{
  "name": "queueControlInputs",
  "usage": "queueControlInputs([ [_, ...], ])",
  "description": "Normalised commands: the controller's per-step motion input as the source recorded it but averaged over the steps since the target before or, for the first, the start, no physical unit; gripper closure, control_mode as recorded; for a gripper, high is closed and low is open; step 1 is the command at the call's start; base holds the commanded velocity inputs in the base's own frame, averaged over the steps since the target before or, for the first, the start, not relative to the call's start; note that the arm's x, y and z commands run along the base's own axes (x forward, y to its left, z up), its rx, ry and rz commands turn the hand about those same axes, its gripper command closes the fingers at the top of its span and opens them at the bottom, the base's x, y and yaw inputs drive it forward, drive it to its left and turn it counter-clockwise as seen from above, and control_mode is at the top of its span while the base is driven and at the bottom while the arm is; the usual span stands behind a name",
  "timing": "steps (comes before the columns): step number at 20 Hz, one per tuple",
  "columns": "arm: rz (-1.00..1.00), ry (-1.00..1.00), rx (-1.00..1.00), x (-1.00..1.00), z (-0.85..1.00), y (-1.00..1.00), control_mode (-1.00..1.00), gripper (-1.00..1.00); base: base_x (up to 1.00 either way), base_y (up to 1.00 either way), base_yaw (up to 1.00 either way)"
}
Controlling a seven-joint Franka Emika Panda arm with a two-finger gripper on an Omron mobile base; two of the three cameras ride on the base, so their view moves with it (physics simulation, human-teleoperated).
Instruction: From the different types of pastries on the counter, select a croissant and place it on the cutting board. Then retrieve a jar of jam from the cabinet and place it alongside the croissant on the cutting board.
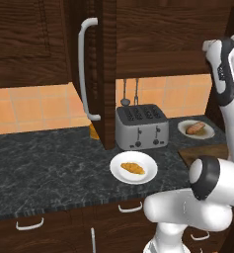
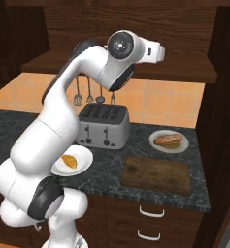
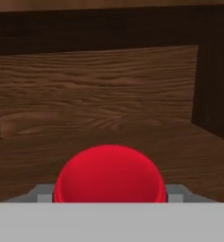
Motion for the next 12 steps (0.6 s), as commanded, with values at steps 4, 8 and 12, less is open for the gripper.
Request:
queueControlInputs([
  [4, 0.0, 0.0, 0.0, -0.99, 0.07, 0.0, -1.0, 1.0, 0.0, 0.0, 0.0],
  [8, 0.0, 0.0, 0.0, -1.0, -0.01, 0.01, -1.0, 1.0, 0.0, 0.0, 0.0],
  [12, 0.0, 0.0, -0.05, -0.99, -0.1, 0.2, -1.0, 1.0, 0.0, 0.0, 0.0],
])
